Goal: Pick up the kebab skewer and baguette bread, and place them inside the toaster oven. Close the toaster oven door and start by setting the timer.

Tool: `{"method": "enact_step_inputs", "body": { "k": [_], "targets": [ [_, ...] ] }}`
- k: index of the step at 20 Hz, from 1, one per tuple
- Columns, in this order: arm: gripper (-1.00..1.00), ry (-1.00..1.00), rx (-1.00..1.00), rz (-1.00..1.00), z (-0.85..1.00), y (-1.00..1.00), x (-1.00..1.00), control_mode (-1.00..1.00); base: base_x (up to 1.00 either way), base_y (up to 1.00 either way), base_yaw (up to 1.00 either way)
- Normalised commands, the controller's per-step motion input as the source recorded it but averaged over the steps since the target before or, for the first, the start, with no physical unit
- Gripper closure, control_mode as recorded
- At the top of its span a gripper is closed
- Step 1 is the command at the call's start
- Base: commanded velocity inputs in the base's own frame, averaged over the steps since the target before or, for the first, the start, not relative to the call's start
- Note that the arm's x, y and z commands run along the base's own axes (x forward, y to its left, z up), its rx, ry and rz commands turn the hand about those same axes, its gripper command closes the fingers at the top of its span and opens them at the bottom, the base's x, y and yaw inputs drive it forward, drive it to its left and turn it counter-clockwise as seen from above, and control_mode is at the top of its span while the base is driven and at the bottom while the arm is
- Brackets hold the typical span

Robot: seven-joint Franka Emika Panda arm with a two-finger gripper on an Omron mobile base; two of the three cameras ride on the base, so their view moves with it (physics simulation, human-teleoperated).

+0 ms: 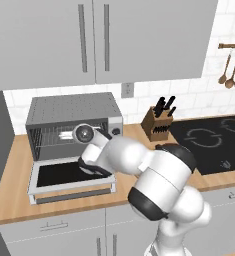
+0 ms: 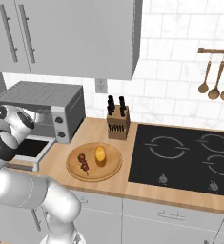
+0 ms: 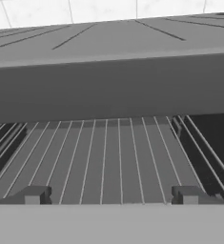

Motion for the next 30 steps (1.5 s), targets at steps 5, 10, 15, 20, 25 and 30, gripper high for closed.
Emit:
{"method": "enact_step_inputs", "body": {
  "k": [5,10,15,20,25,30],
  "targets": [
    [-1.0,0.05,0.0,0.0,-0.09,0.0,0.09,-1.0,0.0,0.0,0.0],
    [-1.0,0.02,0.0,0.0,-0.23,0.0,0.01,-1.0,0.0,0.0,0.0],
    [-1.0,0.0,0.0,0.0,-0.06,0.0,0.1,-1.0,0.0,0.0,0.0],
    [-1.0,0.0,0.0,0.0,-0.02,0.01,0.24,-1.0,0.0,0.0,0.0],
    [-1.0,0.06,0.0,0.0,-0.24,0.04,0.12,-1.0,0.0,0.0,0.0],
    [-1.0,0.06,0.0,0.0,-0.31,0.0,0.04,-1.0,0.0,0.0,0.0]
  ]
}}
